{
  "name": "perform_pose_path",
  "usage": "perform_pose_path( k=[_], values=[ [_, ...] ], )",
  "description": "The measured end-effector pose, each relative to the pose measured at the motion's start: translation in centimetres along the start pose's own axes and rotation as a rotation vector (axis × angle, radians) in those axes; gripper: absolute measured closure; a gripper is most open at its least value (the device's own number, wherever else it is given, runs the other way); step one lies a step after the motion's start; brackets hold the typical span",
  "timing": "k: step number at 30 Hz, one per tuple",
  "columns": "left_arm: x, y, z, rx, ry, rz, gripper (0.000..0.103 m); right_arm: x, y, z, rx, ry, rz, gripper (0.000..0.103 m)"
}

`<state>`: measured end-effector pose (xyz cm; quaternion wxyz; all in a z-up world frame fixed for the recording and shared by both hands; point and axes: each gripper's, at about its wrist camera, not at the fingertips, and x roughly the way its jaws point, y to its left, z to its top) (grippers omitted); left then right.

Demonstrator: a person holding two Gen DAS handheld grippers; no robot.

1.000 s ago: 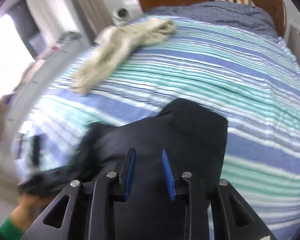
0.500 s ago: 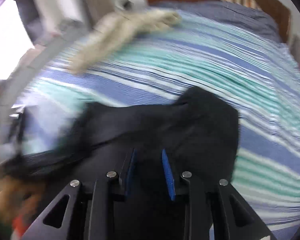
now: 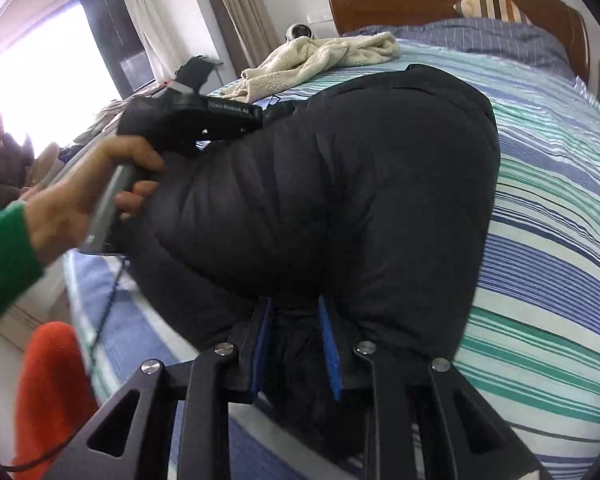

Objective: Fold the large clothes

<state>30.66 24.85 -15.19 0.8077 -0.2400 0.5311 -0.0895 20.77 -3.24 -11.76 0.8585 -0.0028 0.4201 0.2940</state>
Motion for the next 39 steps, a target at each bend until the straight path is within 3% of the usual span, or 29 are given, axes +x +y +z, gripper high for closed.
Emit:
perform_pose_path(
  k=[7, 9, 11, 13, 15, 17, 20, 22, 25, 29, 32, 34, 39],
  values=[
    [-1.2, -2.0, -0.6, 0.019, -0.026, 0.048, 0.035, -2.7, 0.7, -0.5, -0.040, -0.042, -0.021, 0.077],
    [-2.9, -2.7, -0.9, 0.023, -0.049, 0.064, 0.034, -4.7, 1.1, -0.8, -0.037, -0.022, -0.020, 0.068],
    [-5.6, -3.3, -1.6, 0.015, -0.085, 0.046, 0.025, -7.5, 1.2, -1.5, -0.014, -0.043, -0.003, 0.037],
    [-8.7, -3.5, -2.8, 0.024, -0.141, -0.015, 0.015, -10.7, 0.6, -3.1, -0.005, -0.099, -0.043, 0.020],
    [-11.4, -3.3, -4.2, 0.044, -0.199, -0.013, 0.008, -12.4, -0.4, -4.8, -0.013, -0.098, -0.112, 0.019],
    [-13.4, -3.0, -5.6, 0.066, -0.234, 0.045, 0.002, -13.3, -2.1, -6.3, 0.012, -0.061, -0.184, 0.019],
    [-15.7, -2.9, -8.3, 0.150, -0.295, 0.237, 0.000, -14.1, -5.3, -8.3, 0.113, -0.019, -0.288, 0.019],
    [-16.4, -3.1, -10.1, 0.250, -0.305, 0.339, 0.000, -14.8, -7.0, -9.6, 0.173, -0.022, -0.305, 0.019],
    [-17.2, -2.9, -12.5, 0.313, -0.305, 0.381, 0.000, -15.9, -8.2, -11.3, 0.228, -0.040, -0.274, 0.019],
    [-18.4, -1.7, -12.9, 0.273, -0.286, 0.264, 0.001, -17.7, -7.6, -12.1, 0.212, -0.123, -0.223, 0.019],
    [-19.2, -2.0, -10.8, 0.214, -0.258, 0.115, 0.001, -18.0, -6.7, -11.4, 0.140, -0.132, -0.210, 0.019],
    [-18.4, -2.5, -8.1, 0.194, -0.174, -0.001, 0.002, -17.4, -6.2, -10.6, 0.118, -0.098, -0.184, 0.019],
    [-14.5, -5.2, -4.4, 0.190, -0.040, -0.083, 0.006, -16.9, -5.2, -9.4, 0.145, -0.110, -0.127, 0.019]
  ],
)
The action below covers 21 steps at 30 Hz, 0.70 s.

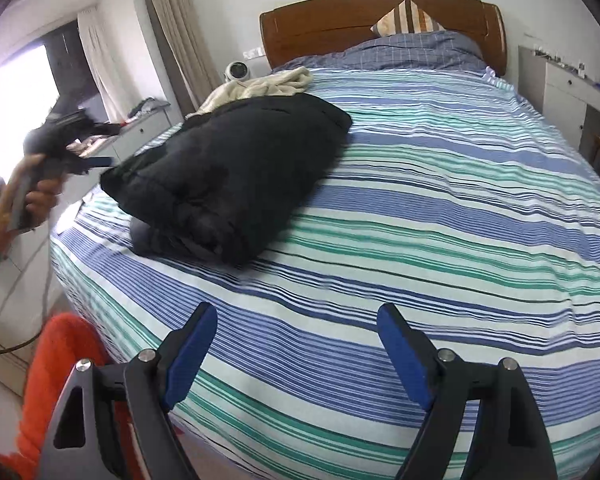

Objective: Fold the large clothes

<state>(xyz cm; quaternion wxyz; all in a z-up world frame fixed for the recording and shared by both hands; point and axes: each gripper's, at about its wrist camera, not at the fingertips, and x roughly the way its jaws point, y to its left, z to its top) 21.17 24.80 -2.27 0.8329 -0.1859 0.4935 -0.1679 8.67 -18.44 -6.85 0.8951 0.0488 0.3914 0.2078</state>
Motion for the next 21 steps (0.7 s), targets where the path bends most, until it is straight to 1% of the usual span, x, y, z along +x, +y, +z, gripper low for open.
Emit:
perform_pose_path(
  k=[1, 2, 3, 5, 6, 7, 8, 10, 12, 13, 14, 16, 19, 21],
  values=[
    [1.0, -0.8, 0.3, 0.025, 0.029, -0.001, 0.011, 0.1, 0.3, 0.1, 0.002, 0.000, 0.005, 0.019],
    [2.0, -1.7, 0.5, 0.067, 0.052, 0.023, 0.013, 0.2, 0.5, 0.1, 0.002, 0.003, 0.008, 0.019],
    [2.9, -2.4, 0.3, 0.114, 0.071, 0.065, 0.013, 0.5, 0.8, 0.2, 0.001, 0.012, 0.011, 0.019],
    [5.1, -2.9, -0.4, 0.207, 0.111, 0.193, 0.011, 0.8, 1.0, 0.3, -0.003, 0.032, 0.015, 0.019],
    [5.9, -2.3, -0.8, 0.215, 0.126, 0.216, 0.010, 1.0, 1.1, 0.3, -0.004, 0.038, 0.016, 0.019],
    [6.4, -1.2, -1.1, 0.187, 0.137, 0.207, 0.007, 1.1, 1.1, 0.4, -0.004, 0.042, 0.016, 0.019],
    [6.5, 0.1, -1.4, 0.135, 0.136, 0.175, 0.005, 1.2, 1.0, 0.6, -0.001, 0.046, 0.015, 0.019],
    [6.5, 2.3, -1.9, 0.036, 0.121, 0.098, 0.004, 1.6, 0.7, 1.2, 0.014, 0.055, 0.016, 0.019],
    [7.0, 3.4, -2.8, -0.013, 0.121, 0.053, 0.003, 2.0, 0.2, 2.2, 0.032, 0.057, 0.026, 0.019],
    [7.4, 3.7, -3.2, -0.022, 0.120, 0.046, 0.002, 2.6, -0.2, 3.1, 0.053, 0.057, 0.041, 0.019],
    [7.7, 3.8, -3.5, -0.031, 0.117, 0.041, 0.001, 3.0, -0.5, 3.9, 0.074, 0.056, 0.064, 0.019],
    [8.2, 4.4, -4.0, -0.062, 0.122, 0.006, 0.001, 4.0, -1.4, 5.6, 0.138, 0.040, 0.135, 0.019],
    [9.5, 6.3, -5.0, -0.151, 0.163, -0.098, 0.001, 6.9, -2.8, 7.6, 0.250, 0.056, 0.221, 0.019],
    [10.0, 7.0, -5.6, -0.176, 0.189, -0.144, 0.001, 9.5, -3.7, 8.4, 0.304, 0.081, 0.277, 0.019]
  ],
)
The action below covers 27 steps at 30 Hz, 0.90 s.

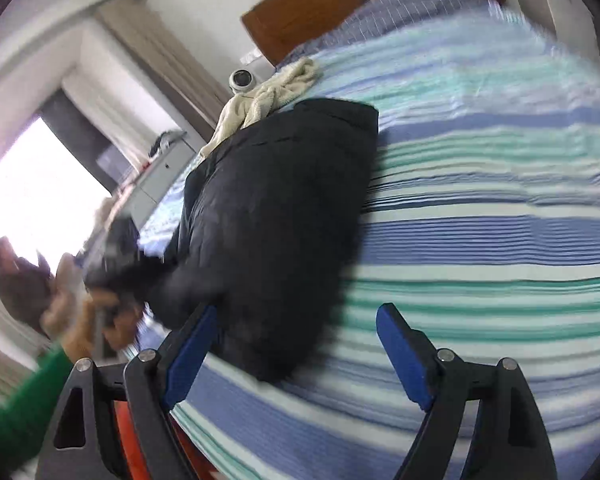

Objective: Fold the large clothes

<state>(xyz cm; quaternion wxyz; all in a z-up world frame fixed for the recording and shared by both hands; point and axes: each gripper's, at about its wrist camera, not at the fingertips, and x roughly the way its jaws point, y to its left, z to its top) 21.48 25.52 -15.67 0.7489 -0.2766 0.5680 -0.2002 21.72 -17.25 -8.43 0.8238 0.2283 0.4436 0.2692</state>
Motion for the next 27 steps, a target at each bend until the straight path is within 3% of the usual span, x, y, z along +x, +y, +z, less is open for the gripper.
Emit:
perform_pose_path(
  k=[5, 9, 14, 15, 17, 19, 22, 27],
  values=[
    [1.0, 0.2, -0.7, 0.013, 0.046, -0.057, 0.001, 6.5, -2.4, 0.5, 0.066, 0.130, 0.094, 0.020],
    [2.2, 0.3, -0.2, 0.014, 0.053, -0.075, 0.000, 9.0, -4.2, 0.6, 0.100, 0.146, 0.181, 0.017],
    [3.0, -0.6, -0.1, -0.017, 0.017, -0.040, 0.001, 11.9, -1.9, 2.0, 0.129, 0.145, 0.218, 0.019],
    [2.8, -0.8, -0.4, -0.013, 0.007, -0.029, 0.003, 12.0, -1.1, 2.1, 0.115, 0.135, 0.200, 0.019],
    [2.0, -1.5, -1.4, -0.012, -0.022, -0.069, 0.035, 11.3, 0.5, 1.9, 0.050, 0.106, 0.152, 0.031],
    [0.8, -2.8, -2.9, 0.024, -0.065, -0.047, 0.045, 9.9, 2.8, 1.3, -0.079, 0.081, 0.106, 0.038],
    [-0.5, -5.3, -5.3, 0.093, -0.113, -0.011, 0.053, 7.3, 5.9, 0.1, -0.236, 0.021, 0.070, 0.040],
    [-3.2, -9.4, -6.2, 0.154, -0.216, -0.049, 0.058, 3.5, 9.0, 1.1, -0.362, -0.091, 0.102, 0.040]
  ],
)
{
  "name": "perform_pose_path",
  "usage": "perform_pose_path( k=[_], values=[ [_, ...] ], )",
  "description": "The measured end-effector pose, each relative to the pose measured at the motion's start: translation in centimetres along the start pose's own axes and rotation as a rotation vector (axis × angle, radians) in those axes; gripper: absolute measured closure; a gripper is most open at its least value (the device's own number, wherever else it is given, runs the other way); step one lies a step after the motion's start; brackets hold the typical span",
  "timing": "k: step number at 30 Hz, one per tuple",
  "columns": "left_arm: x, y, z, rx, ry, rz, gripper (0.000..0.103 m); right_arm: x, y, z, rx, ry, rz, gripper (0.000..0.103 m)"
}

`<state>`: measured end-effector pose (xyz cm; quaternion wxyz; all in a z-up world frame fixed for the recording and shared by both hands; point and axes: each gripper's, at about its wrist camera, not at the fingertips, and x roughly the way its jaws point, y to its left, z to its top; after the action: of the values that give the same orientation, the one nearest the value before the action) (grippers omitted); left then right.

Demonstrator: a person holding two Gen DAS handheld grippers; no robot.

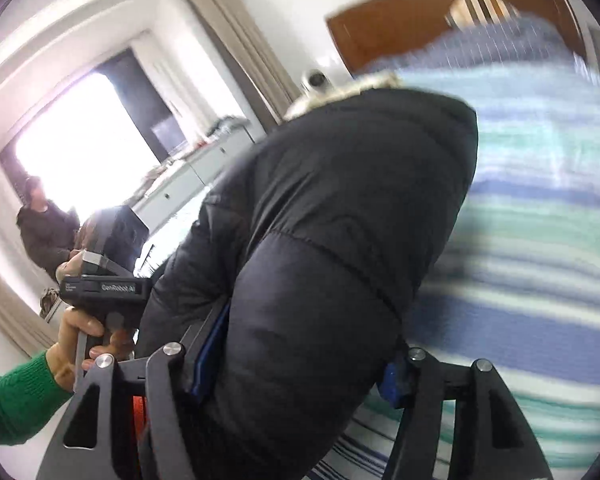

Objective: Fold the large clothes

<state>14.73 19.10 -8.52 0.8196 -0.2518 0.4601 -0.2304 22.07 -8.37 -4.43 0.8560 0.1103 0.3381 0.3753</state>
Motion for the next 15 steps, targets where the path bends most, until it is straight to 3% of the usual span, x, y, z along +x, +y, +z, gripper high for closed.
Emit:
perform_pose_path(
  k=[5, 10, 13, 15],
  values=[
    [1.0, -3.2, 5.4, 0.071, -0.065, 0.046, 0.058, 0.5, -1.9, 5.2, -0.036, -0.062, 0.029, 0.040],
    [4.7, -2.9, 9.6, 0.088, -0.071, 0.088, 0.058, 3.0, -7.9, 8.9, 0.029, -0.054, 0.045, 0.040],
    [9.7, -0.1, 10.1, 0.026, -0.025, 0.124, 0.047, 5.8, -13.7, 8.4, 0.188, 0.031, 0.027, 0.036],
    [12.0, 1.8, 8.9, -0.050, -0.023, 0.120, 0.029, 7.8, -17.1, 6.8, 0.321, 0.136, -0.035, 0.029]
  ],
)
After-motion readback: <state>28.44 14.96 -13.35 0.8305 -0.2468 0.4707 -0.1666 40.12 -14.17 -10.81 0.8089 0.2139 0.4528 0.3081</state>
